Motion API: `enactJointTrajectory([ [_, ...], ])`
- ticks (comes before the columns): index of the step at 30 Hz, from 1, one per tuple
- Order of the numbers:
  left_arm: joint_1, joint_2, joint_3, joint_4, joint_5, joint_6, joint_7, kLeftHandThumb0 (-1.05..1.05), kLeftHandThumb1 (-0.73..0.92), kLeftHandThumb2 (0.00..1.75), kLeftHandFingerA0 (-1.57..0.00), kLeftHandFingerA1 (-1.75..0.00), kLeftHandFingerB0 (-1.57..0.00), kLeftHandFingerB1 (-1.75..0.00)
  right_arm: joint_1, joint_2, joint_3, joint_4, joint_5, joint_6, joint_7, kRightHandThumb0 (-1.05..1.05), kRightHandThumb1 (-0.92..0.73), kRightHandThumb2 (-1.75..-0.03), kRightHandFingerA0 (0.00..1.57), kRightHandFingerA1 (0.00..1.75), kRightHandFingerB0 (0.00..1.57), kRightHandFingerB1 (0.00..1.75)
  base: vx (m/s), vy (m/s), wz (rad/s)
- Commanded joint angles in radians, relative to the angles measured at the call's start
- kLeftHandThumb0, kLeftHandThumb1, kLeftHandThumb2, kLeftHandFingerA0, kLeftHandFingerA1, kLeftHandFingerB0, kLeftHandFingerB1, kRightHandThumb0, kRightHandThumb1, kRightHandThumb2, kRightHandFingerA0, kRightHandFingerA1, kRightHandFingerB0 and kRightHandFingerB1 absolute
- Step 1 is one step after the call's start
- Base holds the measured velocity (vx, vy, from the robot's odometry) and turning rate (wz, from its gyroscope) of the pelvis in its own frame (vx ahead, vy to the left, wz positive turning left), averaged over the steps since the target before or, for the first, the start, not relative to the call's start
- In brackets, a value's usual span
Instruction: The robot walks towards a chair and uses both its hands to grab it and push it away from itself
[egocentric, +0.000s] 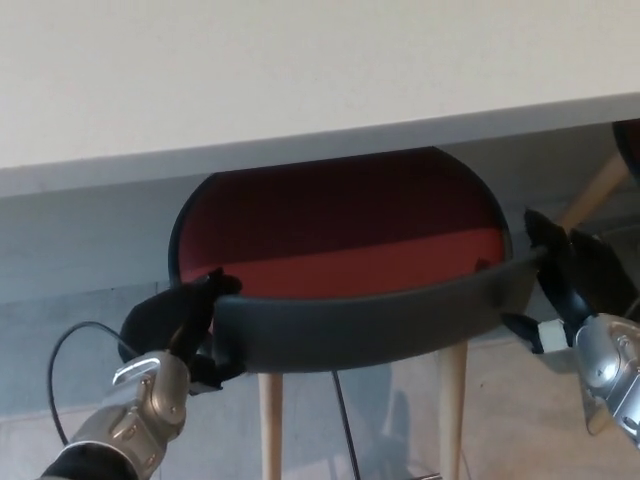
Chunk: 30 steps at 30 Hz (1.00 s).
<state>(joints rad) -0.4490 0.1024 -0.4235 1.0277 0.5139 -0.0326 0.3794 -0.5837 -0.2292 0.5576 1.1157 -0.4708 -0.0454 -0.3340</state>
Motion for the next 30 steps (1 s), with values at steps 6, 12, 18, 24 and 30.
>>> enactJointTrajectory([
  [6, -0.075, 0.007, -0.040, 0.054, 0.054, 0.061, -0.009, -0.33, 0.42, 0.94, -0.30, -0.64, -0.14, -0.53, 0.017, 0.035, 0.022, -0.020, -0.045, -0.011, 0.091, -0.63, -0.54, -0.75, 0.00, 0.00, 0.02, 0.03, 0.00, 0.000, 0.00],
  [12, -0.045, 0.032, -0.030, 0.000, 0.013, 0.104, -0.157, -0.74, 0.56, 0.57, 0.00, 0.00, 0.00, 0.00, 0.096, 0.016, -0.016, -0.111, 0.010, 0.004, 0.194, -0.91, -0.53, -0.83, 0.00, 0.14, 0.00, 0.00, 0.00, 0.000, 0.00],
  [18, -0.012, 0.102, -0.008, -0.062, 0.000, 0.096, -0.253, -0.75, 0.53, 0.69, 0.00, 0.00, 0.00, 0.00, 0.160, -0.066, -0.059, -0.220, 0.039, 0.006, 0.298, -0.90, -0.53, -0.81, 0.00, 0.18, 0.00, 0.00, 0.00, 0.000, 0.00],
  [24, 0.071, 0.151, 0.047, -0.092, -0.021, 0.045, -0.204, -0.74, 0.56, 0.69, 0.00, 0.00, 0.00, 0.00, 0.242, -0.131, -0.132, -0.291, 0.067, -0.003, 0.314, -0.96, -0.55, -0.85, 0.00, 0.19, 0.00, 0.00, 0.00, 0.000, 0.01],
  [30, 0.135, 0.180, 0.069, -0.147, -0.015, 0.024, -0.200, -1.03, 0.56, 0.84, 0.00, -0.26, 0.00, 0.00, 0.307, -0.164, -0.176, -0.390, 0.058, 0.014, 0.348, -0.98, -0.56, -0.87, 0.00, 0.22, 0.00, 0.00, 0.00, 0.000, 0.03],
])
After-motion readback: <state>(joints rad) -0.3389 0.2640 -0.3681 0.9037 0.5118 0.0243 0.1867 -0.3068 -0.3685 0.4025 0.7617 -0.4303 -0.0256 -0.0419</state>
